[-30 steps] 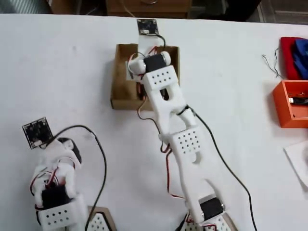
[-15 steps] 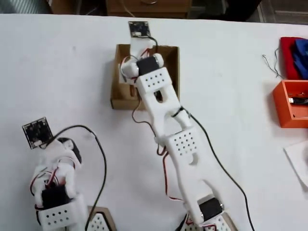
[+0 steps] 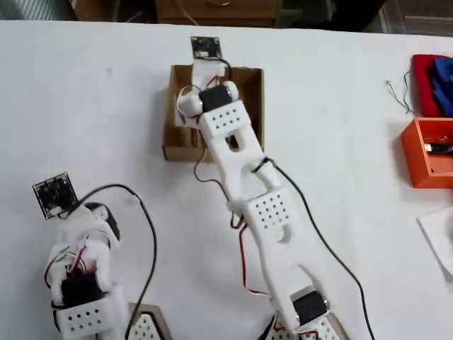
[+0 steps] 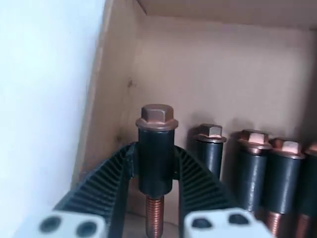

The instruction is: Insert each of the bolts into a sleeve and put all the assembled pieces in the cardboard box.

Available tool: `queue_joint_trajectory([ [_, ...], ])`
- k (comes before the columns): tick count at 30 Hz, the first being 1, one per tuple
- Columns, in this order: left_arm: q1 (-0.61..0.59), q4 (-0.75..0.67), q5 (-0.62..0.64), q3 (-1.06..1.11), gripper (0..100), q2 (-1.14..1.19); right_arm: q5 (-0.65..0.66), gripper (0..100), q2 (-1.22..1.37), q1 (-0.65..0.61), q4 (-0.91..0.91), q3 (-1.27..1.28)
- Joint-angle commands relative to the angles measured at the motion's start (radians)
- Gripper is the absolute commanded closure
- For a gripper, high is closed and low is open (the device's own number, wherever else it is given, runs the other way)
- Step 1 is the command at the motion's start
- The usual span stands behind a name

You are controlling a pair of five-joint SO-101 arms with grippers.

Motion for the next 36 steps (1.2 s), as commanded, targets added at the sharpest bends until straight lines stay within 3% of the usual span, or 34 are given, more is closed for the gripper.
queue_joint_trajectory([
  [1,0.005,0.005,-0.005,0.021,97,-0.014,-0.008,97.8,-0.021,0.01,-0.024,-0.006],
  [36,0.005,0.005,-0.005,0.021,97,-0.012,-0.015,97.8,0.104,0.013,-0.045,-0.002],
])
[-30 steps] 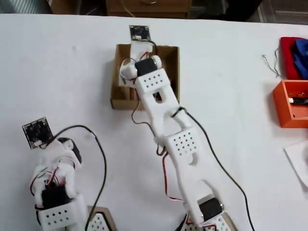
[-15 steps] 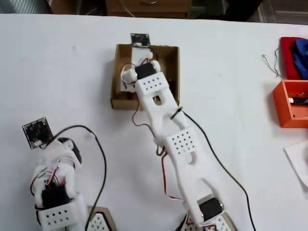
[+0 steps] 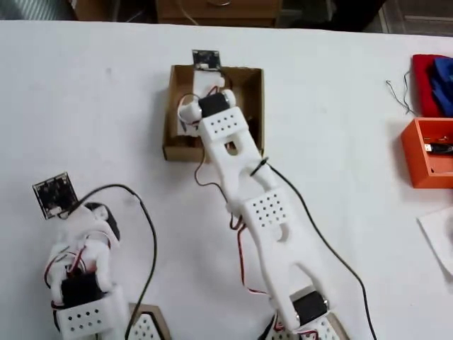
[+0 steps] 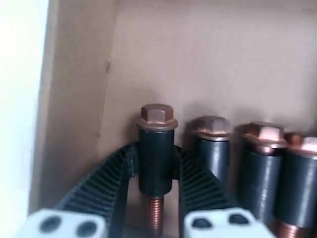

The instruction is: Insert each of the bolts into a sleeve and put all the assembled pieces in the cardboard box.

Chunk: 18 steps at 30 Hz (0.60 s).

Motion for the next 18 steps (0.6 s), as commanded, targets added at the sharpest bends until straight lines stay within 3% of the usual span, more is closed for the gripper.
queue_joint_trajectory([
  [1,0.005,0.005,-0.005,0.021,97,-0.012,-0.006,97.8,0.004,0.012,-0.015,-0.009],
  [18,0.005,0.005,-0.005,0.021,97,-0.012,0.0,95.6,0.021,0.012,-0.015,-0.017],
])
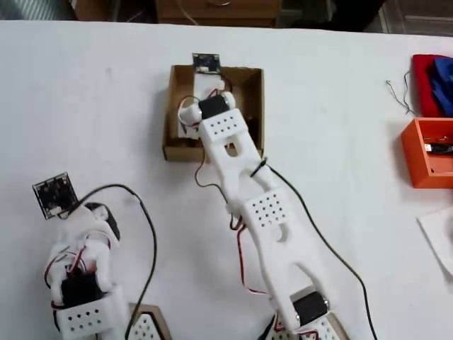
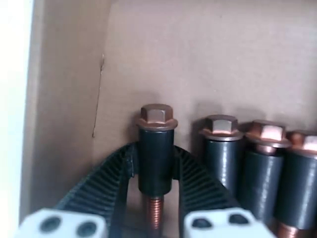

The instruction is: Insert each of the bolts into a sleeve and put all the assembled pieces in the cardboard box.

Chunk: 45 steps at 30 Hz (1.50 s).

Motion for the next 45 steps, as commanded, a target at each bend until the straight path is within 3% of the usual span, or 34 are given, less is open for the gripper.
queue_joint_trajectory([
  [1,0.005,0.005,-0.005,0.021,97,-0.012,0.0,92.8,-0.004,0.01,-0.013,-0.012],
  [6,0.005,0.005,-0.005,0.021,97,-0.012,0.002,78.9,-0.005,0.01,0.001,-0.014],
  [17,0.005,0.005,-0.005,0.021,97,-0.012,0.002,78.7,-0.008,0.015,0.153,-0.304],
  [27,0.005,0.005,-0.005,0.021,97,-0.012,0.002,78.7,-0.259,0.016,0.311,-0.29],
  [36,0.009,-0.005,-0.003,-0.024,97,-0.017,0.003,78.7,-0.501,0.076,0.338,-0.285],
  [41,0.035,0.055,-0.002,-0.245,97,-0.018,0.15,78.7,-0.697,0.113,0.34,-0.158],
  [45,0.048,0.146,-0.003,-0.383,97,-0.018,0.213,81.7,-0.921,0.105,0.34,0.16],
])
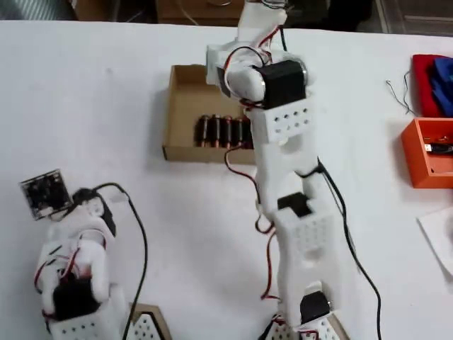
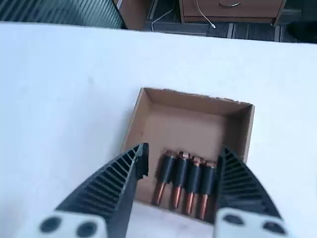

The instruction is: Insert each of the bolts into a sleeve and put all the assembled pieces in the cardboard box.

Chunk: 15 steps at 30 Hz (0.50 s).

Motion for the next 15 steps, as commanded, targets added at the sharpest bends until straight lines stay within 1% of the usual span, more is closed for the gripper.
queue_joint_trajectory([
  [1,0.034,0.075,-0.003,-0.122,97,-0.018,0.035,83.8,-0.272,0.002,0.024,0.29],
  [5,0.103,0.212,-0.124,-0.124,97,-0.018,0.035,94.1,-0.567,0.015,0.022,0.672],
  [7,0.133,0.272,-0.144,-0.122,97,-0.018,0.043,97.4,-0.702,0.05,0.018,0.847],
  [9,0.15,0.322,-0.144,-0.124,97,-0.018,0.043,97.5,-0.812,0.091,0.016,1.002],
  [13,0.147,0.414,-0.146,-0.122,97,-0.018,0.044,96.7,-0.96,0.223,0.016,1.307],
  [15,0.143,0.417,-0.147,-0.127,97,-0.018,0.086,96.7,-1.001,0.278,0.015,1.445],
])
